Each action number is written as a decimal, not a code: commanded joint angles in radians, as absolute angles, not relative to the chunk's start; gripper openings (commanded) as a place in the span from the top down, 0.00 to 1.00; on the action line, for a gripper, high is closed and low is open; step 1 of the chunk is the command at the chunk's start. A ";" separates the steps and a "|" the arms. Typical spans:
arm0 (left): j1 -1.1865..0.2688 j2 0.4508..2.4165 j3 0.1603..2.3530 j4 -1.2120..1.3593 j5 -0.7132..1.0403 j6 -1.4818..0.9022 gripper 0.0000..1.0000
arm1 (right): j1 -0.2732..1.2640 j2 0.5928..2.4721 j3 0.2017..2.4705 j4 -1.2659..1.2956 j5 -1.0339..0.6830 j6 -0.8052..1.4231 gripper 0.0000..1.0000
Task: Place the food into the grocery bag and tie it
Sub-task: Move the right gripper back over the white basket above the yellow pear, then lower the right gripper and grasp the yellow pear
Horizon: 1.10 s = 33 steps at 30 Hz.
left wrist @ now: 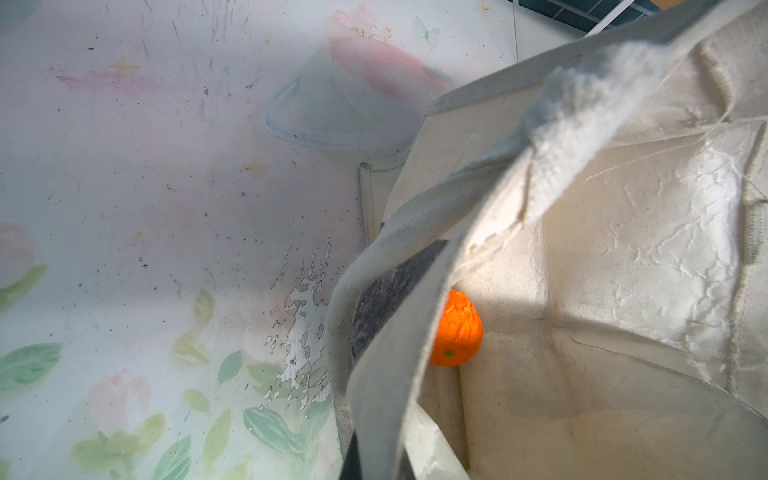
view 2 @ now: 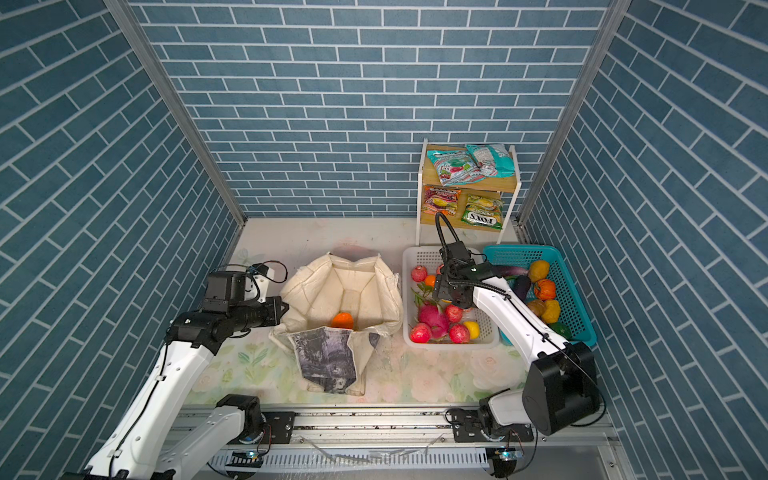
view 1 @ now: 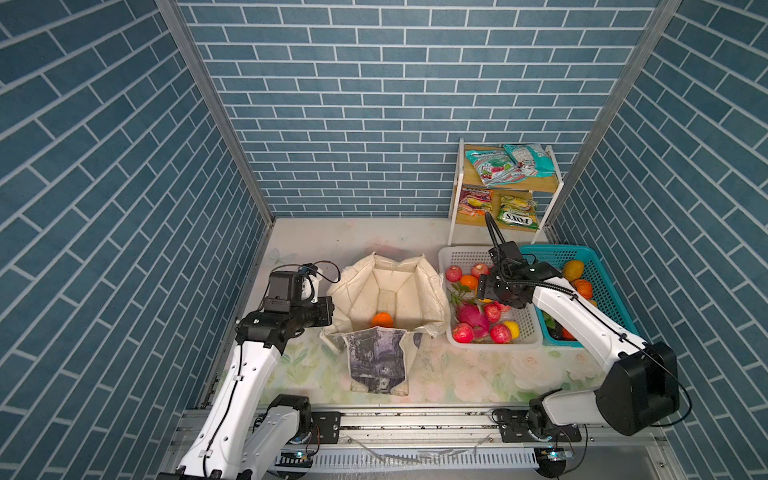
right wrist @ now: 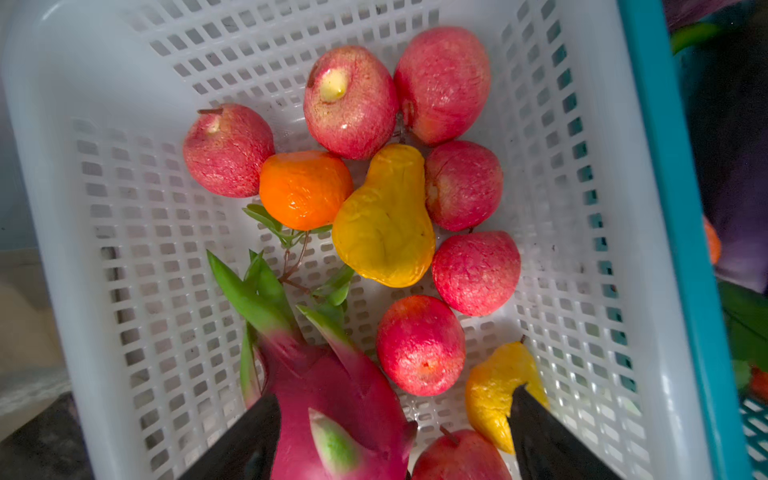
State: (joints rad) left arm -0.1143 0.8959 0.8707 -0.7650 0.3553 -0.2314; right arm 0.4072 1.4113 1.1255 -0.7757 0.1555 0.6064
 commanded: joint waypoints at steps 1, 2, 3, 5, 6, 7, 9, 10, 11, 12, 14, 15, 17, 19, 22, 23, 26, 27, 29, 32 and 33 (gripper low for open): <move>-0.109 0.901 0.861 -0.760 0.343 -0.230 1.00 | 0.392 1.467 1.139 -0.737 0.108 0.634 0.15; -0.108 0.901 0.861 -0.759 0.342 -0.230 1.00 | 0.393 1.478 1.141 -0.732 0.102 0.634 0.16; -0.109 0.902 0.860 -0.759 0.343 -0.230 1.00 | 0.393 1.488 1.141 -0.726 0.097 0.637 0.16; -0.109 0.901 0.861 -0.761 0.341 -0.229 1.00 | 0.393 1.502 1.137 -0.714 0.101 0.641 0.17; -0.108 0.900 0.861 -0.761 0.340 -0.230 1.00 | 0.393 1.511 1.138 -0.712 0.111 0.642 0.17; -0.109 0.899 0.861 -0.761 0.340 -0.230 1.00 | 0.392 1.521 1.144 -0.709 0.120 0.640 0.18; -0.108 0.901 0.861 -0.761 0.339 -0.229 1.00 | 0.391 1.544 1.155 -0.708 0.136 0.632 0.19; -0.108 0.900 0.861 -0.761 0.340 -0.229 1.00 | 0.391 1.559 1.164 -0.712 0.149 0.625 0.19; -0.109 0.899 0.861 -0.761 0.340 -0.229 1.00 | 0.391 1.573 1.176 -0.715 0.159 0.618 0.20; -0.109 0.899 0.861 -0.761 0.340 -0.229 1.00 | 0.391 1.589 1.185 -0.721 0.170 0.610 0.20; -0.109 0.898 0.861 -0.761 0.340 -0.229 1.00 | 0.391 1.616 1.202 -0.725 0.183 0.596 0.22; -0.109 0.897 0.861 -0.761 0.340 -0.229 1.00 | 0.391 1.628 1.210 -0.727 0.191 0.589 0.23; -0.109 0.896 0.861 -0.761 0.338 -0.229 1.00 | 0.391 1.655 1.229 -0.737 0.208 0.574 0.25; -0.108 0.897 0.861 -0.763 0.338 -0.229 1.00 | 0.391 1.681 1.253 -0.752 0.233 0.555 0.25; -0.108 0.896 0.861 -0.761 0.340 -0.227 1.00 | 0.391 1.717 1.285 -0.776 0.258 0.523 0.24; -0.109 0.895 0.859 -0.761 0.340 -0.227 1.00 | 0.391 1.725 1.293 -0.783 0.264 0.516 0.24; -0.109 0.894 0.859 -0.761 0.338 -0.228 1.00 | 0.391 1.755 1.317 -0.801 0.269 0.492 0.23; -0.109 0.895 0.859 -0.761 0.339 -0.227 1.00 | 0.392 1.762 1.322 -0.805 0.265 0.486 0.22; -0.107 0.893 0.859 -0.761 0.339 -0.227 1.00 | 0.391 1.779 1.334 -0.815 0.257 0.471 0.22; -0.108 0.895 0.859 -0.761 0.340 -0.227 1.00 | 0.392 1.800 1.348 -0.833 0.258 0.455 0.22; -0.108 0.896 0.859 -0.761 0.341 -0.227 1.00 | 0.392 1.807 1.352 -0.839 0.256 0.450 0.23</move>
